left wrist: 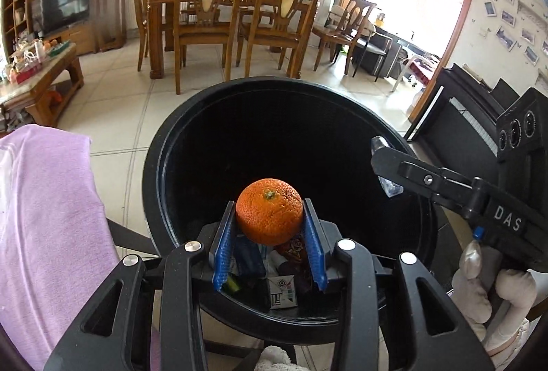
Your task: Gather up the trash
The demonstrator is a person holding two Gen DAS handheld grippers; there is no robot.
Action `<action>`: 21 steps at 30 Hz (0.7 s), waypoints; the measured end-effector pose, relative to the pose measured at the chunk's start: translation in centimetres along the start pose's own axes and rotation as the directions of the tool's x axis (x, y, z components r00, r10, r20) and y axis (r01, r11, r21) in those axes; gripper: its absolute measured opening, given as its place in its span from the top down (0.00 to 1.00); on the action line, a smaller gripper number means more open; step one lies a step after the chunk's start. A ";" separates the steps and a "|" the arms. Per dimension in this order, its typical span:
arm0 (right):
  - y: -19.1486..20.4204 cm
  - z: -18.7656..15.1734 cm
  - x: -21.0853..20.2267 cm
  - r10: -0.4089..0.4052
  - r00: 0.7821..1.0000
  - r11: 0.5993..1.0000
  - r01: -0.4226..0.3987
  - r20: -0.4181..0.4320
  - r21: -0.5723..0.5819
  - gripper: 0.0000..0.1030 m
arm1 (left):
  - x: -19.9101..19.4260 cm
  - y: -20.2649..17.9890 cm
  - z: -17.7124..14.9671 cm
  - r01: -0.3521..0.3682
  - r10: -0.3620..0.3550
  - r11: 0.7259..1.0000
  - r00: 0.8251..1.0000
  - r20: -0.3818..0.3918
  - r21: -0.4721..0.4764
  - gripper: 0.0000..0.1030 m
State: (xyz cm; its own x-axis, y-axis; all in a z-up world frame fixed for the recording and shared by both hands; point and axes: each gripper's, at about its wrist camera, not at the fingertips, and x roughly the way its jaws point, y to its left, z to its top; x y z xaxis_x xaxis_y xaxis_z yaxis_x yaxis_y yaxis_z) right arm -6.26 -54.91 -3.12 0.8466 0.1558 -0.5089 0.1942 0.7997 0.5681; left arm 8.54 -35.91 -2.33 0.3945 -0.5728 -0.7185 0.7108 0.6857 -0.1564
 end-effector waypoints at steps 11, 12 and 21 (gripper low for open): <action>3.1 0.7 0.3 -0.027 0.999 1.000 0.028 0.024 -0.013 0.34 | -5.6 0.3 -1.4 -0.064 0.061 0.998 0.994 0.096 0.023 0.10; 3.7 0.6 0.2 -0.030 0.999 0.999 0.031 0.028 -0.017 0.31 | -6.5 0.7 -1.8 -0.071 0.069 0.997 0.991 0.112 0.015 0.07; 11.3 -1.9 2.1 -0.034 0.999 0.994 0.035 0.005 -0.104 0.17 | -14.9 6.5 -6.2 -0.227 0.237 0.971 0.948 0.212 -0.067 0.05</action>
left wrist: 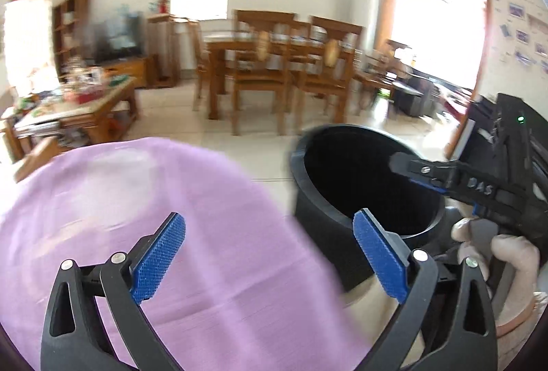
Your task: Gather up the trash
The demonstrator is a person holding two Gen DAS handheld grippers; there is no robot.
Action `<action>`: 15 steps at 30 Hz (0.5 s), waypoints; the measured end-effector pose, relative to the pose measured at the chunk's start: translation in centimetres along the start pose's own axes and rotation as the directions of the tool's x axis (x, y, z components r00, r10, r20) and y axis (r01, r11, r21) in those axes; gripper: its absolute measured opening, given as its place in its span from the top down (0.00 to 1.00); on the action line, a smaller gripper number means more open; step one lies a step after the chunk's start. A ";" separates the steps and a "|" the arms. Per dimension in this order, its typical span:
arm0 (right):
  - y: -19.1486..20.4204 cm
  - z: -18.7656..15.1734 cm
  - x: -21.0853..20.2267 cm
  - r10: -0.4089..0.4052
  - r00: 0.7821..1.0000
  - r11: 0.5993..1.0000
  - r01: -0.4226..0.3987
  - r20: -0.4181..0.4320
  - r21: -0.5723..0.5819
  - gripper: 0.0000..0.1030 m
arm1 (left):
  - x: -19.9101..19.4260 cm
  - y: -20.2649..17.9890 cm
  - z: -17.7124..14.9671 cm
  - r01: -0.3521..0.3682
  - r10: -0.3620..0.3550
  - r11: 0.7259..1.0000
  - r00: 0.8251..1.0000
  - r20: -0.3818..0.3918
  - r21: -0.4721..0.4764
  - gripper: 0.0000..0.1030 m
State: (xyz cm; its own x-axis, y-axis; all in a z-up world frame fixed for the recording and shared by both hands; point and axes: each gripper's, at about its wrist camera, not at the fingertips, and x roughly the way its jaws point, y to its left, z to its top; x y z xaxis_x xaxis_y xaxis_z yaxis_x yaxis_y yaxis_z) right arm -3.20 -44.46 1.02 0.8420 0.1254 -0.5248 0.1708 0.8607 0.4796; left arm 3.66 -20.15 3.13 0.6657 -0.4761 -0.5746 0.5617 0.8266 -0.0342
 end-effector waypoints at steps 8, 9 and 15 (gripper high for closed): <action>15.1 -3.5 4.3 0.022 1.000 0.974 -0.023 -0.004 -0.224 0.08 | -7.9 12.1 -4.2 -0.239 0.257 0.951 0.964 0.073 -0.195 0.05; 17.0 -3.9 4.9 0.017 1.000 0.967 -0.015 0.007 -0.254 0.05 | -8.8 13.6 -4.9 -0.274 0.298 0.936 0.951 0.082 -0.219 0.05; 27.2 -8.0 8.5 -0.002 0.990 0.898 0.064 0.141 -0.436 0.05 | -12.0 19.9 -7.5 -0.466 0.501 0.826 0.865 0.034 -0.317 0.05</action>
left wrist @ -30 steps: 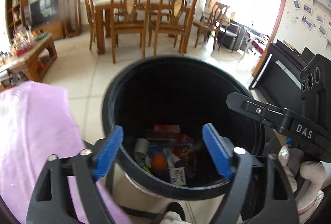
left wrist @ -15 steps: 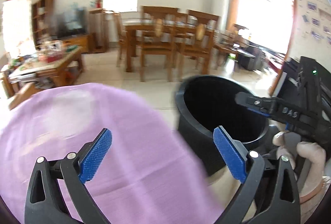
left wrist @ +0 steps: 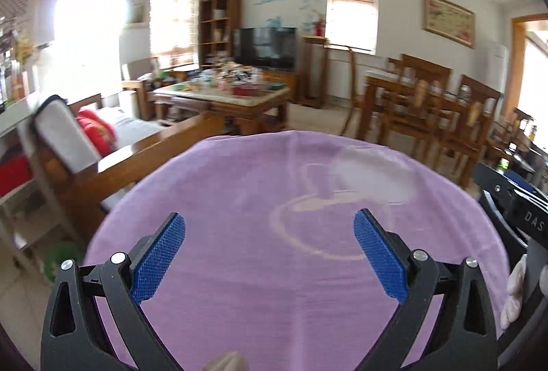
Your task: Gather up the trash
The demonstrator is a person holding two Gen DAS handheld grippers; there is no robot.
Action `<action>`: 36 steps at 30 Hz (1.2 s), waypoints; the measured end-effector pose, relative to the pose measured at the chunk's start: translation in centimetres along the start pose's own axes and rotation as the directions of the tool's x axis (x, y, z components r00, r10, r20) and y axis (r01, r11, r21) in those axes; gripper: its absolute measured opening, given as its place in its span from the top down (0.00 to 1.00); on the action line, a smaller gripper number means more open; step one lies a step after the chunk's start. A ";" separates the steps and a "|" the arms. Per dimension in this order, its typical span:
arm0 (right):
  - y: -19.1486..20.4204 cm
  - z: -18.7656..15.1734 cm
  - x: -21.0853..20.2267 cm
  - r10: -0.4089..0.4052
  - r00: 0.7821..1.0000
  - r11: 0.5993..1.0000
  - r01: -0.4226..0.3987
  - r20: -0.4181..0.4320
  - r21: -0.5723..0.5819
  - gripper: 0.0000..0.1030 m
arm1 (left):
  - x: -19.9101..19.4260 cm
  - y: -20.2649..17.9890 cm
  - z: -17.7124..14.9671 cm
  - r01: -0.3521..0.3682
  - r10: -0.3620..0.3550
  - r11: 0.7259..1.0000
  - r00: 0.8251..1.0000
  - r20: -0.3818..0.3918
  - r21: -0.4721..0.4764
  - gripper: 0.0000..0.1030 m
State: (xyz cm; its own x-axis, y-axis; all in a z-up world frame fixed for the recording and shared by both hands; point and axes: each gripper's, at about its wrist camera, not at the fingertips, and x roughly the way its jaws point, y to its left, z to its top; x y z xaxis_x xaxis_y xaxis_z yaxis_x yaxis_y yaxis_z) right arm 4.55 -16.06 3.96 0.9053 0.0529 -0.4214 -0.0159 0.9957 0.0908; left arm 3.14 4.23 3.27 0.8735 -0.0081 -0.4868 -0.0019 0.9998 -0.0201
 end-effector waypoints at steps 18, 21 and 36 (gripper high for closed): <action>3.5 -1.6 -1.1 0.039 0.988 0.997 -0.029 0.149 -0.067 0.05 | -0.5 3.3 -0.3 -0.078 0.079 0.995 0.997 0.019 -0.058 0.05; 3.7 -1.8 -1.3 0.038 0.988 0.996 -0.025 0.149 -0.085 0.05 | -0.5 3.3 -0.3 -0.074 0.075 0.996 0.997 0.017 -0.051 0.05; 3.1 -1.8 -2.1 0.050 0.986 0.997 -0.039 0.158 -0.069 0.05 | 0.0 3.0 -0.7 -0.099 0.099 0.995 0.995 0.016 -0.023 0.05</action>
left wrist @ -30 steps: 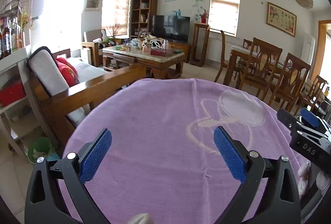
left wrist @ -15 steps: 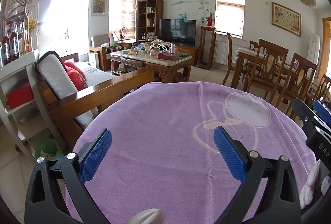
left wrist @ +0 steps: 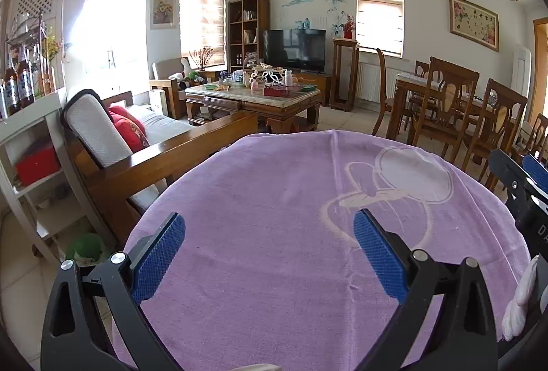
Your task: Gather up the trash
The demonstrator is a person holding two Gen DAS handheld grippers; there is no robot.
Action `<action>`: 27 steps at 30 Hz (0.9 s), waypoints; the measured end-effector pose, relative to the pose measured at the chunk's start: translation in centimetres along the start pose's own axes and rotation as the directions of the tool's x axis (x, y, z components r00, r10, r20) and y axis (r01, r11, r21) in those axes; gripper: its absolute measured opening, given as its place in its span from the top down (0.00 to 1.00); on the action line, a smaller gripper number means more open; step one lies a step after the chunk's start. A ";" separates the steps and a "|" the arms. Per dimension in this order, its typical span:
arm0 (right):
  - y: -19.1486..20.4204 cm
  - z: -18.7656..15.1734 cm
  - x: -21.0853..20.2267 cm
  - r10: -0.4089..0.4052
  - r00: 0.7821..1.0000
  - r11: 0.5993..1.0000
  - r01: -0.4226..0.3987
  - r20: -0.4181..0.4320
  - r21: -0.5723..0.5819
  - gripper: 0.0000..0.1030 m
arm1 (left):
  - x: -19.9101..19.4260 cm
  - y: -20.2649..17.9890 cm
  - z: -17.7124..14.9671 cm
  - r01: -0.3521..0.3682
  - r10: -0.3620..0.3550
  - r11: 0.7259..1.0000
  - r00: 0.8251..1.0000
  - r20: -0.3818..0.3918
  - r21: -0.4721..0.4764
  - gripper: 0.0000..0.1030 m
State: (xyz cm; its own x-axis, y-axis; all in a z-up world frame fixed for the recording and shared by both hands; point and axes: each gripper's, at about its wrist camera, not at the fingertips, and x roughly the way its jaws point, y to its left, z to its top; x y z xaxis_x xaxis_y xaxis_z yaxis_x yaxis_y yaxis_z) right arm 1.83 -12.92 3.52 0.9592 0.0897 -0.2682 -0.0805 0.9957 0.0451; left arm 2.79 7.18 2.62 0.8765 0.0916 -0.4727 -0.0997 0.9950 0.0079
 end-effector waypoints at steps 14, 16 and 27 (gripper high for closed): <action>-0.1 0.2 -0.2 0.012 1.000 1.000 -0.012 -0.004 -0.006 0.05 | -0.3 0.1 -0.1 -0.014 0.014 1.000 1.000 0.012 0.002 0.05; -0.1 0.2 -0.1 0.012 1.000 1.000 -0.012 -0.004 -0.006 0.05 | -0.3 0.1 -0.1 -0.014 0.014 1.000 1.000 0.008 0.002 0.05; 0.0 0.3 -0.2 0.012 1.000 1.000 -0.012 -0.005 -0.006 0.05 | -0.3 0.3 -0.1 -0.014 0.014 1.000 1.000 0.006 -0.002 0.05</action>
State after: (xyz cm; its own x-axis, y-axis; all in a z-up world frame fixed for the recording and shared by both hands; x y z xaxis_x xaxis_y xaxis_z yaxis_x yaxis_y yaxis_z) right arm 1.73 -12.91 3.83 0.9567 0.1013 -0.2728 -0.0931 0.9947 0.0427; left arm 2.45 7.42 2.70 0.8777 0.1058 -0.4673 -0.1131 0.9935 0.0125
